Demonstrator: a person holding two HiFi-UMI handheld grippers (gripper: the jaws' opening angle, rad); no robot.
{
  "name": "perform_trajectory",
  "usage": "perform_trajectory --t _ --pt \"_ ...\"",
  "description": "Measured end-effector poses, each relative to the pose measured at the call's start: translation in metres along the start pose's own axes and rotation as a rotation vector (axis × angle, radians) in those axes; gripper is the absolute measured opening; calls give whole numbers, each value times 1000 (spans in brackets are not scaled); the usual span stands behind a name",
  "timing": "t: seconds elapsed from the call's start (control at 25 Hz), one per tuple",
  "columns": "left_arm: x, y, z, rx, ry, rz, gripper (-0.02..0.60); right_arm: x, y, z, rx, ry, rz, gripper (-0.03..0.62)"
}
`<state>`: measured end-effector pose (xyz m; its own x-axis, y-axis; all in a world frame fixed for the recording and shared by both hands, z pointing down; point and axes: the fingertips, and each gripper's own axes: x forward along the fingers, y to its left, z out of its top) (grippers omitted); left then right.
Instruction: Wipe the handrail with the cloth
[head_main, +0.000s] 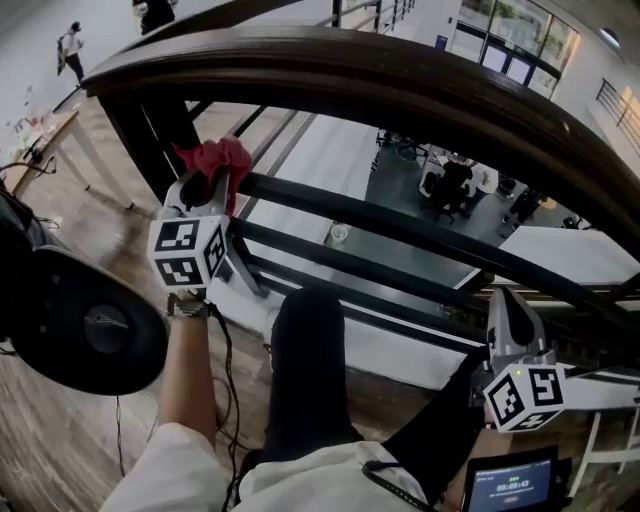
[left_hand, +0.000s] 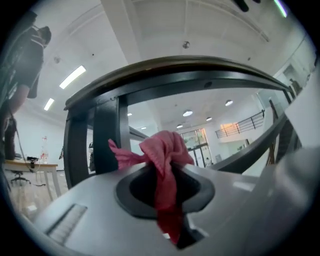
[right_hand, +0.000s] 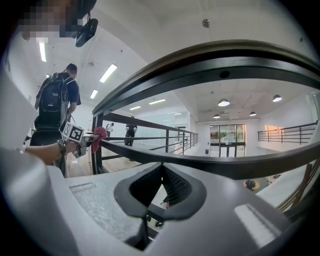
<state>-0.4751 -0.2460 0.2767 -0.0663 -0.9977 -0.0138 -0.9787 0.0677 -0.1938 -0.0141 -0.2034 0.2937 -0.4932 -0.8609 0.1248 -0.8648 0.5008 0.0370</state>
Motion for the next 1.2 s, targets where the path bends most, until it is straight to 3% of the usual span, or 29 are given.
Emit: perform_trajectory --t 0.2,0.48,0.72,1.2 --pt "2 -17 -1 -73 67 -53 73 -6 -16 2 21 -21 -21 3" --pt "2 -58 7 -42 85 -89 72 -7 -31 2 38 -38 -13 2" --pt "3 -78 10 -79 87 -121 74 -13 -42 0 41 -41 -12 3" --pt "-1 -156 26 -75 81 -193 74 -33 -75 0 55 -64 -20 3"
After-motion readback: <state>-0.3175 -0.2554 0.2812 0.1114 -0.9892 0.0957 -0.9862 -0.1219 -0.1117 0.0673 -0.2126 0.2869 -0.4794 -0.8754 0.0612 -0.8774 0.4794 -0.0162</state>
